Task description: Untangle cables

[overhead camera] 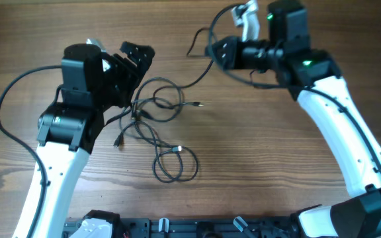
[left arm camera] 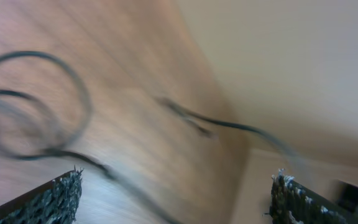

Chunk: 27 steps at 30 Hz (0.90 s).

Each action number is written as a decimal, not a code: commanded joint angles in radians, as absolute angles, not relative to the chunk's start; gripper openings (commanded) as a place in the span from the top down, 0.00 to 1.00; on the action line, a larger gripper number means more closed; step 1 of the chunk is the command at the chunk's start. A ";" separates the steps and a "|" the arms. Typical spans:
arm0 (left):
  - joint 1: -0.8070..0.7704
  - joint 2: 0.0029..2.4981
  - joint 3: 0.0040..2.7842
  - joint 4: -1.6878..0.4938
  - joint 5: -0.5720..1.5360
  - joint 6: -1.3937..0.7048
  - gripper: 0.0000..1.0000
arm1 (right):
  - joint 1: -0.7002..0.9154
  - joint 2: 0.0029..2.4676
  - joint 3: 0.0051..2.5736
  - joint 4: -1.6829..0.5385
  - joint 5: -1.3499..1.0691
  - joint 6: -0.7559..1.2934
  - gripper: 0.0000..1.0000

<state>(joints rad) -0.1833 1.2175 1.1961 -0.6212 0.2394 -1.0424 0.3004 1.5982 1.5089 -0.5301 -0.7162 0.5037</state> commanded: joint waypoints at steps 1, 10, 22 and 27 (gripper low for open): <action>-0.188 1.303 1.197 -0.712 0.143 -0.971 0.00 | 0.321 1.580 1.549 -0.497 -0.883 0.695 0.96; -0.181 1.480 1.197 -0.816 0.151 -0.798 0.00 | 0.232 1.580 1.549 -0.083 -1.149 1.029 0.96; -0.205 1.687 1.195 -0.680 0.424 -0.150 0.10 | 0.086 1.580 1.549 -0.008 -1.418 1.034 0.96; -0.208 1.757 1.195 -0.657 0.767 0.176 0.13 | 0.086 1.580 1.549 -0.007 -1.435 1.012 0.96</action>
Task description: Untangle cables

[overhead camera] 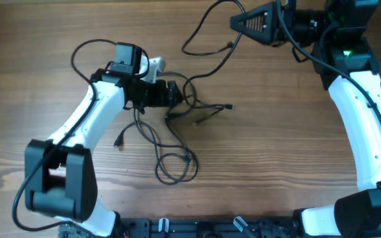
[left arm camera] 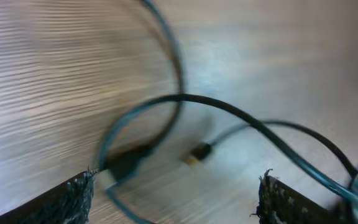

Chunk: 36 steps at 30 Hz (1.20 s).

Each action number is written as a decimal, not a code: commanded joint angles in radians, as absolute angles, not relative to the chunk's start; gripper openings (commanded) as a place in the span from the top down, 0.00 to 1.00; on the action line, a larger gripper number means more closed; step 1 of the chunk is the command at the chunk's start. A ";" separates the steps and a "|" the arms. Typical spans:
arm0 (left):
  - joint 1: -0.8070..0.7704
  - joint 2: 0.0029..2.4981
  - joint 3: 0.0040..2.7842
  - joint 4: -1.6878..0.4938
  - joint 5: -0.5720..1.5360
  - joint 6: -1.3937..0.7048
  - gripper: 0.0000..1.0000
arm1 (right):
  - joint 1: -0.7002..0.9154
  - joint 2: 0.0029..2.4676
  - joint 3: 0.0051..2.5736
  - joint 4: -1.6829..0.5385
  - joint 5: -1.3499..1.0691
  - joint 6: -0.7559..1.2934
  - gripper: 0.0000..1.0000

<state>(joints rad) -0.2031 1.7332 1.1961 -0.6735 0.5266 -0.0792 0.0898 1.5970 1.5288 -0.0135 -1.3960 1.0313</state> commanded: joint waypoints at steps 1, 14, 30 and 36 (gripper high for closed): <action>-0.215 1.761 1.195 -0.636 0.793 0.196 0.14 | 0.086 1.580 1.549 -0.007 -1.435 1.011 0.96; -0.309 1.903 1.195 -0.412 0.777 -0.273 0.20 | 0.086 1.580 1.549 -0.008 -1.446 0.986 0.96; -0.383 1.973 1.195 -0.436 0.534 -0.847 0.90 | 0.086 1.580 1.549 -0.008 -1.460 0.972 0.96; -0.382 1.974 1.190 -0.502 0.271 -0.963 0.96 | 0.002 1.580 1.549 0.393 -1.435 1.411 0.96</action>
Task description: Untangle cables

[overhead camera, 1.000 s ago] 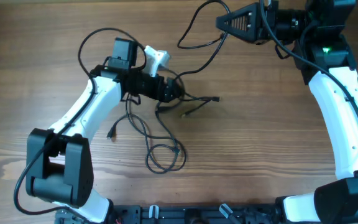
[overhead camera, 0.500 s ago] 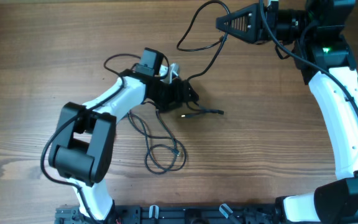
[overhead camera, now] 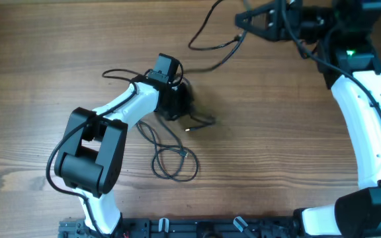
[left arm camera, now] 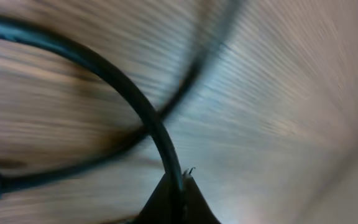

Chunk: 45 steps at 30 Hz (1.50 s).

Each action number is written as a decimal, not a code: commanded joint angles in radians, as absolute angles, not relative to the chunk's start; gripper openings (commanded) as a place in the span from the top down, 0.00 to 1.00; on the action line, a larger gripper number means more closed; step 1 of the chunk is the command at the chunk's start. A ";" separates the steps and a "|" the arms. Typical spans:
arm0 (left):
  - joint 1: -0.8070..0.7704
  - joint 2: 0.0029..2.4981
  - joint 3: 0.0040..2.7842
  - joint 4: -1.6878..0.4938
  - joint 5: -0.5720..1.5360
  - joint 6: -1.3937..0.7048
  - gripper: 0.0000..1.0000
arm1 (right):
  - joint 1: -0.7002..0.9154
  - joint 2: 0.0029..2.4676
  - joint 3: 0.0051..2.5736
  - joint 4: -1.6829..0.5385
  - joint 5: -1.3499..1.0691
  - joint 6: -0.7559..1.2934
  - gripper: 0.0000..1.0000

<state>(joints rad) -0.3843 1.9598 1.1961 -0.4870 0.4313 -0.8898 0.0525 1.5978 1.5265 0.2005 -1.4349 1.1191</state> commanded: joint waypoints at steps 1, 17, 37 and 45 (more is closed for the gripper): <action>-0.382 1.974 1.185 -0.502 0.266 -0.978 0.96 | -0.018 1.580 1.549 0.570 -1.431 1.562 0.96; -0.452 1.974 1.174 -0.479 0.234 -0.981 0.96 | -0.200 1.643 1.549 -0.282 -1.046 0.734 0.96; -0.489 1.974 1.174 -0.479 0.222 -0.981 0.96 | -0.468 1.894 1.887 -0.443 -0.065 0.446 0.96; -0.499 1.974 1.174 -0.479 0.221 -0.981 0.96 | -0.560 2.163 1.886 -0.435 -0.249 0.445 0.90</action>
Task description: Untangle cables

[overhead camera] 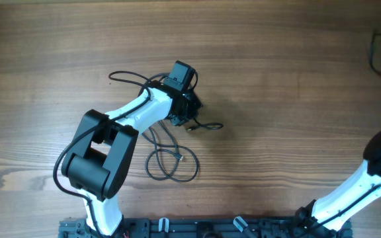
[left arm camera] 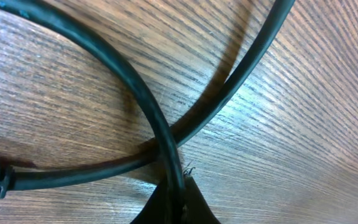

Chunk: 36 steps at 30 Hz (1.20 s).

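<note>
A tangle of black cables (overhead camera: 170,162) lies on the wooden table (overhead camera: 276,132), with a loop toward the front and a plug end (overhead camera: 190,128) beside it. My left gripper (overhead camera: 190,111) is down on the tangle's upper part, shut on one black cable (left arm camera: 135,93). In the left wrist view my left gripper (left arm camera: 176,202) pinches that cable where it crosses a second cable (left arm camera: 241,81). Another cable's strand (overhead camera: 378,51) shows at the far right edge. My right gripper is out of view.
Only the lower link of the right arm (overhead camera: 379,165) shows, at the right edge. A thin cable end (overhead camera: 114,75) trails left of the left arm. The robot's base rail (overhead camera: 197,228) runs along the front edge.
The right arm has swung out of the overhead view to the right, and the cable that lay at the top centre is gone with it. The left gripper stays shut on its cable, slightly farther right.
The left gripper was open above the tangle's left side while a cable ran from the right gripper at the top. Then the left gripper was open, low at the tangle. It was then shut on a cable. Now one cable is away at the right.
</note>
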Each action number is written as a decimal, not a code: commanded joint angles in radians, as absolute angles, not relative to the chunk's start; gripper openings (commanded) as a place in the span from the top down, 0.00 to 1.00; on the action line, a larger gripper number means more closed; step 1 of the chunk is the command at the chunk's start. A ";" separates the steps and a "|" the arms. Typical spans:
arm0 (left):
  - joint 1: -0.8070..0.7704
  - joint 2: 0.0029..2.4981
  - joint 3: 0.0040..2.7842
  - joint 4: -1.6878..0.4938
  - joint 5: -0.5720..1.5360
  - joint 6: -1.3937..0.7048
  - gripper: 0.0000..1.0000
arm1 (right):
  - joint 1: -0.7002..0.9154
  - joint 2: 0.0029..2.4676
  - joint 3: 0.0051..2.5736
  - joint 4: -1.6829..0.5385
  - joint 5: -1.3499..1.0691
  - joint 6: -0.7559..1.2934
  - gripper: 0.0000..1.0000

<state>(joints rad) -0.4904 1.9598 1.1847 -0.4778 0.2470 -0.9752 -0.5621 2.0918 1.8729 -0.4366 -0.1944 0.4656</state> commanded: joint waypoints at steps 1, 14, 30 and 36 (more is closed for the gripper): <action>-0.501 1.974 1.174 -0.479 0.216 -0.981 0.96 | -0.559 2.181 1.885 -0.437 -0.249 0.445 0.60; -0.511 1.974 1.174 -0.479 0.199 -0.981 0.96 | -0.574 2.089 1.885 -0.609 -0.236 0.684 0.00; -0.482 1.678 1.249 -0.495 0.380 -0.683 0.16 | -0.202 1.810 1.885 -0.889 -0.586 0.431 0.00; -0.291 1.454 1.249 -0.665 0.429 -0.599 0.03 | -0.102 1.810 1.876 -1.106 -0.581 0.224 0.00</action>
